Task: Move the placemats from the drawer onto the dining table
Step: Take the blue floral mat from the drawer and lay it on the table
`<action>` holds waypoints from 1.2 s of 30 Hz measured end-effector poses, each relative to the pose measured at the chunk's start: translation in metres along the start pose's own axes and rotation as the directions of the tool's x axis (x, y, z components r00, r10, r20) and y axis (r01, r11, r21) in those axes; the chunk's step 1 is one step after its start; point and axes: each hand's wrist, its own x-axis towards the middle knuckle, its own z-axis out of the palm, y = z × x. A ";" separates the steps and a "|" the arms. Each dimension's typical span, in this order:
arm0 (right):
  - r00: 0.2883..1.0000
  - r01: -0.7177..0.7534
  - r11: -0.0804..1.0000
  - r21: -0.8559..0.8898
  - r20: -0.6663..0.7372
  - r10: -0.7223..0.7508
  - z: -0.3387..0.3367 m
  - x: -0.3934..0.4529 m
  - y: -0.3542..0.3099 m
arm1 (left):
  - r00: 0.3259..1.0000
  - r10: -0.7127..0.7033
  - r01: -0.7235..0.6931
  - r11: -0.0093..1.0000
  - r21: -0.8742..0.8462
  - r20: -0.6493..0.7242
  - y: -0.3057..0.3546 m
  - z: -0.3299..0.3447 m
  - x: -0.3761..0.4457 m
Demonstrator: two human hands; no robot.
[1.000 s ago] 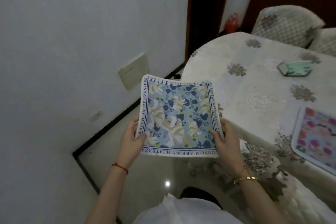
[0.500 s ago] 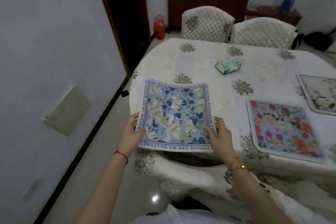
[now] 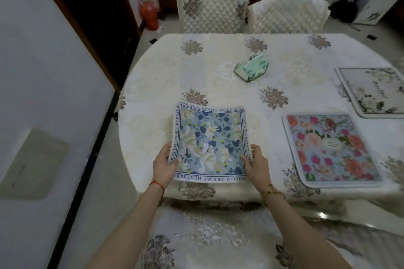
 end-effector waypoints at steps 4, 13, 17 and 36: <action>0.999 -0.046 0.999 0.000 0.006 0.046 0.012 0.006 0.008 | 1.000 -0.026 0.026 1.000 0.008 0.003 -0.015 0.007 0.013; 0.997 -0.072 0.997 0.011 -0.023 0.072 0.025 0.008 0.026 | 0.998 -0.026 0.026 1.000 0.007 -0.054 -0.038 0.005 0.023; 0.997 -0.074 0.997 0.008 -0.027 0.074 0.025 0.010 0.026 | 0.999 -0.007 0.009 0.999 0.044 -0.043 -0.042 0.005 0.025; 0.963 0.229 0.887 -0.400 -0.042 -0.268 0.032 0.069 0.008 | 0.939 0.339 -0.320 0.795 0.516 0.059 -0.024 0.015 0.072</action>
